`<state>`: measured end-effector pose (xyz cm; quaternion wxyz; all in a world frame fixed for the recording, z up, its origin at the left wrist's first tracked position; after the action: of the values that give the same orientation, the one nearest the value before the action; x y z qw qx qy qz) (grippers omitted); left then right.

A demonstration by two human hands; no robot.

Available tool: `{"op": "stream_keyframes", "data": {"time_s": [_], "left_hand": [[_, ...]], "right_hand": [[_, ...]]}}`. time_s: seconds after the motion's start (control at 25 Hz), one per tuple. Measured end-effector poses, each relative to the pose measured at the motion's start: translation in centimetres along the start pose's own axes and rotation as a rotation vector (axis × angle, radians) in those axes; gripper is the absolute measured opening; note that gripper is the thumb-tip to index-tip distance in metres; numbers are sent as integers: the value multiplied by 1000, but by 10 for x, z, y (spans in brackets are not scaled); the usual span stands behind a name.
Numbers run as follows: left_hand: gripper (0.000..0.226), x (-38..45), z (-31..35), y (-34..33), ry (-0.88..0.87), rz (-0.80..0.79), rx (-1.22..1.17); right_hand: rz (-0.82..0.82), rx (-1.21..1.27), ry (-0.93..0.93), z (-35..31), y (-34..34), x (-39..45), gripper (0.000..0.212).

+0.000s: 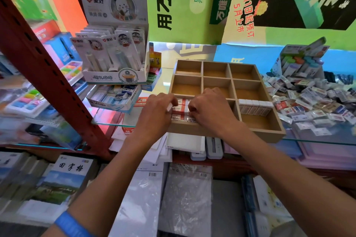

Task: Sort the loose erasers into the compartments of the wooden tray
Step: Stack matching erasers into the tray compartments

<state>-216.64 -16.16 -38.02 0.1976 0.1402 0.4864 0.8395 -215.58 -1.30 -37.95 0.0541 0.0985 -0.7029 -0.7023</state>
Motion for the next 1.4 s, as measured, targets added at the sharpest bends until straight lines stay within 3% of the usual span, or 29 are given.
{"op": "stream_keyframes", "data": {"time_s": [0.08, 0.16, 0.24, 0.32, 0.48, 0.68, 0.76, 0.88, 0.96, 1.04, 1.2, 1.32, 1.4], "left_hand": [[25, -7, 2, 6, 32, 29, -313], [31, -14, 9, 10, 42, -60, -635], [32, -14, 14, 13, 16, -155, -815], [32, -12, 15, 13, -11, -213, -883], [40, -7, 11, 0, 42, -243, -983], [56, 0, 7, 3, 73, -46, -1194], [50, 4, 3, 6, 134, 4, -1095], [28, 9, 3, 6, 206, -140, -741], [21, 11, 8, 8, 160, -194, -609], [21, 8, 14, 20, 42, -114, -483], [15, 7, 14, 23, -5, -170, -503], [15, 10, 9, 15, 82, -231, -560], [12, 10, 10, 11, 93, -260, -451]], "right_hand": [[-25, 116, 1, 5, 7, -2, 30], [-24, 571, 83, 8, 11, -10, 34], [-64, 1073, 210, 4, 11, -22, 36], [-83, 1244, 269, 5, 8, -32, 40], [1, 1139, 283, 12, 6, -36, 40], [59, 1151, 120, 27, 5, -37, 29], [29, 1144, 77, 37, 4, -37, 26], [41, 1097, 7, 41, 6, -31, 21], [64, 1106, -93, 39, 5, -24, 18], [52, 1055, -97, 32, 6, -14, 16], [-26, 712, -30, 19, 4, -11, 13], [46, 414, -11, 14, 6, -11, 24], [114, 255, 28, 13, 10, -12, 25]]}}
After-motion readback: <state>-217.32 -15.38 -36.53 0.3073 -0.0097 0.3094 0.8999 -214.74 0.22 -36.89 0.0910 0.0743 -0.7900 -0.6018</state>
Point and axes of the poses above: each hand's wrist, its own x-axis towards the middle knuckle, its own y-axis out of the back of the hand, z = x × y, the point moved 4 cm from there along x, towards the middle knuckle, and after that the axes turned 15 degrees about -z, right-handed, at the moved point
